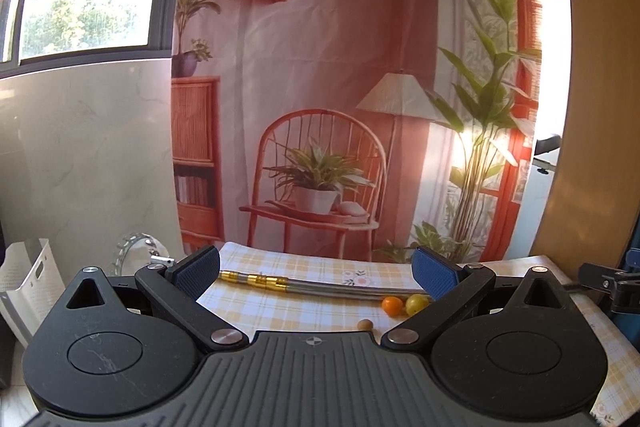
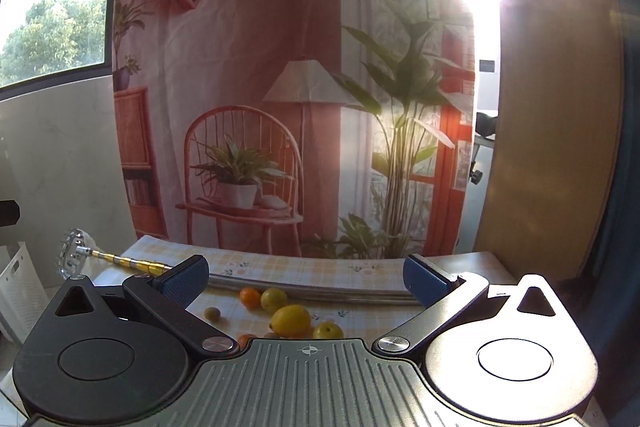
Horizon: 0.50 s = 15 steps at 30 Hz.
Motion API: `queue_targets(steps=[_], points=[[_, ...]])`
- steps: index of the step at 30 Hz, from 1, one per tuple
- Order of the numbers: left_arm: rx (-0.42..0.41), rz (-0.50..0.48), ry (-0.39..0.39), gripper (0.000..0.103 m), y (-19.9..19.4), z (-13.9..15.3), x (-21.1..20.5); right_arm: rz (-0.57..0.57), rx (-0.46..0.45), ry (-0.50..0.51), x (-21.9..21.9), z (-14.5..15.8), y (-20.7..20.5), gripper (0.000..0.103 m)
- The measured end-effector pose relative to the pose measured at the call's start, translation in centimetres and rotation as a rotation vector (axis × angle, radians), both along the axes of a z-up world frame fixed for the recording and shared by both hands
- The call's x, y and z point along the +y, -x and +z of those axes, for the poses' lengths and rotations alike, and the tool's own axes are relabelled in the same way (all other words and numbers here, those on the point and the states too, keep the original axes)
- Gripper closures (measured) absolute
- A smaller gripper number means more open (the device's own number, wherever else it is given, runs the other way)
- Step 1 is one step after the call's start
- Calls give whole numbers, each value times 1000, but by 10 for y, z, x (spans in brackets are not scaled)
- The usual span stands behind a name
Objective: Organize fruits
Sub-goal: 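Lower the left tool onto the small brown kiwi and close it while the right tool approaches a green apple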
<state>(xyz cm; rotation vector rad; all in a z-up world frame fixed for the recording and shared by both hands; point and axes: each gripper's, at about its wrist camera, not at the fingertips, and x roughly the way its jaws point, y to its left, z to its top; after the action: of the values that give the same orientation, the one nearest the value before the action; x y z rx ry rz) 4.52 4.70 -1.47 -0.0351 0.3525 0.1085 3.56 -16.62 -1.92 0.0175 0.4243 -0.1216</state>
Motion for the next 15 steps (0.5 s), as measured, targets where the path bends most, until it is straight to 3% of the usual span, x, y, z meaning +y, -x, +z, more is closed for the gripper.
queue_targets(steps=[6, 11, 15], points=[[80, 43, -63, 0, -40, -27, 7, 29, 49, -45, -14, -30, -37, 0], [131, -6, -112, 2, -67, -55, 4, 40, 82, -45, -22, -59, -62, 0], [179, -64, -84, 14, -89, -76, 1, 15, 132, -59, -31, -86, -82, 0]])
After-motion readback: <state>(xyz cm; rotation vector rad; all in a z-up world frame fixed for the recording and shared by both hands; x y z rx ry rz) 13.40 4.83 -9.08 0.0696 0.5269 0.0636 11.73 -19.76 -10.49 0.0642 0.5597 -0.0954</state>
